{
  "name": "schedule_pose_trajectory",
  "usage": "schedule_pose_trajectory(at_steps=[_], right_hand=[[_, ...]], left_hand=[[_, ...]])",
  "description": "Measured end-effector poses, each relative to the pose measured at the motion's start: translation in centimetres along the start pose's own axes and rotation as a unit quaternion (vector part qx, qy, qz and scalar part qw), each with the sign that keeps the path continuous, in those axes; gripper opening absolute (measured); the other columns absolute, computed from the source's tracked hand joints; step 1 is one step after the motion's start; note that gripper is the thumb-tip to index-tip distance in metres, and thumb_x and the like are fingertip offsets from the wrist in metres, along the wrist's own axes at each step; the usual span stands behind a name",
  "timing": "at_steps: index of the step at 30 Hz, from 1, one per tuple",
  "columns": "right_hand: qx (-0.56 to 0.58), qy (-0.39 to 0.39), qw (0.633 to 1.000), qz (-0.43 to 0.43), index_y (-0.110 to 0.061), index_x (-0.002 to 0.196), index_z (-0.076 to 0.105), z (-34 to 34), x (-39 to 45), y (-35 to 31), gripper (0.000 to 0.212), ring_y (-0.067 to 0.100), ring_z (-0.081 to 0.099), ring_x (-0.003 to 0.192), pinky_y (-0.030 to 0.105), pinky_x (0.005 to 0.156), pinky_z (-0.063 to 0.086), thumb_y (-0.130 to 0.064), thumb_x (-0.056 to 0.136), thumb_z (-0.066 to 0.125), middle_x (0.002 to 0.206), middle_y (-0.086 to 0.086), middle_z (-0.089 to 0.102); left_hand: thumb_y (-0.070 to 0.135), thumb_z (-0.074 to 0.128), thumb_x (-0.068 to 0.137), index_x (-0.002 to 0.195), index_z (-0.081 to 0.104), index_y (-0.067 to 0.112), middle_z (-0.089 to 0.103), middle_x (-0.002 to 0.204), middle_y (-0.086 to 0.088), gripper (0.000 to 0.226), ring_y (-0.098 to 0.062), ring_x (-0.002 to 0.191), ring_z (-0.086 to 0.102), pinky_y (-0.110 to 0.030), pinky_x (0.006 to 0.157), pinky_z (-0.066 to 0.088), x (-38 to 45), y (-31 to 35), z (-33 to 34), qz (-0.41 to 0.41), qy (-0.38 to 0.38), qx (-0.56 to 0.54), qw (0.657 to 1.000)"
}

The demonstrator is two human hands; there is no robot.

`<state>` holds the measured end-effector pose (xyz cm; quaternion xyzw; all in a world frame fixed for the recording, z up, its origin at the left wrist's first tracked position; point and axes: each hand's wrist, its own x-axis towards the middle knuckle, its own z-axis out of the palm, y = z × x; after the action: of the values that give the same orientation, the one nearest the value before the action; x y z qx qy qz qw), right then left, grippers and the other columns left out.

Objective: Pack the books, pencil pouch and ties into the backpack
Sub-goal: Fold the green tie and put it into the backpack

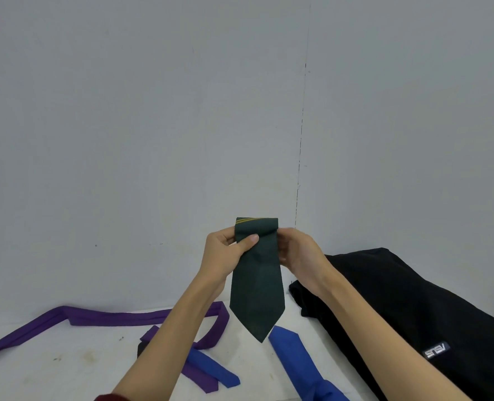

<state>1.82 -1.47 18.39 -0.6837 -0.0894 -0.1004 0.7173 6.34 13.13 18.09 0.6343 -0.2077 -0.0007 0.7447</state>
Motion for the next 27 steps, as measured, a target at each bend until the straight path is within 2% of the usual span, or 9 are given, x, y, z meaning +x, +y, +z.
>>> schedule_pose_trajectory(at_steps=[3,5,7,12,15,18,20,23,27], right_hand=[[-0.013,-0.001,1.000,0.003,-0.020,0.114,0.064,0.3,-0.2,1.1,0.035,0.018,0.066,0.100,0.032,0.089,0.052,-0.044,0.091,0.054,0.106,0.002,0.071],[-0.048,0.018,0.999,-0.001,-0.020,0.118,0.059,0.6,-0.4,2.0,0.044,0.019,0.065,0.105,0.034,0.090,0.053,-0.031,0.078,0.075,0.112,0.003,0.068],[-0.059,0.040,0.997,0.006,-0.018,0.117,0.057,0.7,-0.4,2.7,0.048,0.022,0.065,0.103,0.037,0.088,0.055,-0.015,0.075,0.079,0.111,0.005,0.068],[-0.081,0.039,0.996,0.019,-0.022,0.108,0.059,1.0,-0.9,3.9,0.030,0.019,0.065,0.103,0.034,0.087,0.055,-0.012,0.083,0.071,0.110,0.000,0.068],[-0.133,0.029,0.991,0.017,-0.022,0.118,0.053,1.4,-1.3,4.2,0.033,0.017,0.062,0.106,0.030,0.088,0.054,-0.013,0.088,0.065,0.116,-0.001,0.065],[-0.152,0.027,0.987,0.042,-0.016,0.127,0.048,1.5,-1.4,4.6,0.036,0.023,0.060,0.109,0.037,0.093,0.052,-0.011,0.092,0.058,0.121,0.004,0.062],[-0.126,0.018,0.991,0.049,-0.013,0.128,0.048,1.5,-1.5,4.6,0.035,0.027,0.065,0.098,0.042,0.089,0.054,-0.007,0.094,0.055,0.115,0.009,0.064],[-0.096,0.000,0.994,0.051,-0.012,0.125,0.049,1.4,-1.6,4.2,0.031,0.025,0.069,0.078,0.038,0.078,0.058,-0.003,0.095,0.050,0.102,0.009,0.067],[-0.063,0.002,0.996,0.069,-0.019,0.118,0.055,1.6,-1.7,4.3,0.030,0.021,0.066,0.095,0.036,0.085,0.055,-0.009,0.090,0.058,0.108,0.004,0.068]], left_hand=[[0.007,0.070,0.082,0.093,0.071,0.018,0.073,0.091,-0.001,0.016,-0.017,0.084,0.067,-0.026,0.073,0.055,0.1,-0.1,0.4,0.012,0.011,0.006,1.000],[0.006,0.069,0.082,0.092,0.071,0.018,0.073,0.090,-0.001,0.016,-0.017,0.083,0.068,-0.025,0.071,0.055,0.1,-0.3,0.5,0.009,0.014,0.008,1.000],[0.004,0.069,0.082,0.090,0.070,0.018,0.073,0.091,-0.002,0.016,-0.019,0.085,0.068,-0.027,0.072,0.056,0.2,-0.3,0.5,0.000,0.017,-0.009,1.000],[0.002,0.069,0.080,0.088,0.070,0.019,0.072,0.090,-0.001,0.018,-0.018,0.086,0.067,-0.031,0.077,0.056,0.6,0.0,0.4,0.005,0.006,-0.019,1.000],[0.002,0.070,0.080,0.088,0.070,0.017,0.072,0.091,-0.001,0.018,-0.020,0.089,0.067,-0.034,0.082,0.055,1.0,0.3,0.3,-0.002,0.014,-0.038,0.999],[0.003,0.070,0.080,0.090,0.070,0.017,0.072,0.093,-0.001,0.017,-0.021,0.092,0.066,-0.035,0.084,0.053,1.5,0.4,0.0,-0.003,0.026,-0.051,0.998],[0.007,0.066,0.085,0.091,0.069,0.018,0.072,0.094,-0.001,0.013,-0.020,0.092,0.065,-0.034,0.083,0.054,1.5,0.2,0.0,-0.005,0.019,-0.058,0.998],[0.012,0.053,0.095,0.098,0.064,0.019,0.069,0.101,-0.001,0.013,-0.020,0.095,0.063,-0.035,0.082,0.054,1.0,-0.6,0.5,-0.034,-0.010,-0.068,0.997],[0.014,0.049,0.097,0.108,0.058,0.020,0.066,0.105,0.001,0.016,-0.020,0.099,0.062,-0.039,0.087,0.053,0.5,-2.1,1.1,-0.011,0.011,0.005,1.000]])
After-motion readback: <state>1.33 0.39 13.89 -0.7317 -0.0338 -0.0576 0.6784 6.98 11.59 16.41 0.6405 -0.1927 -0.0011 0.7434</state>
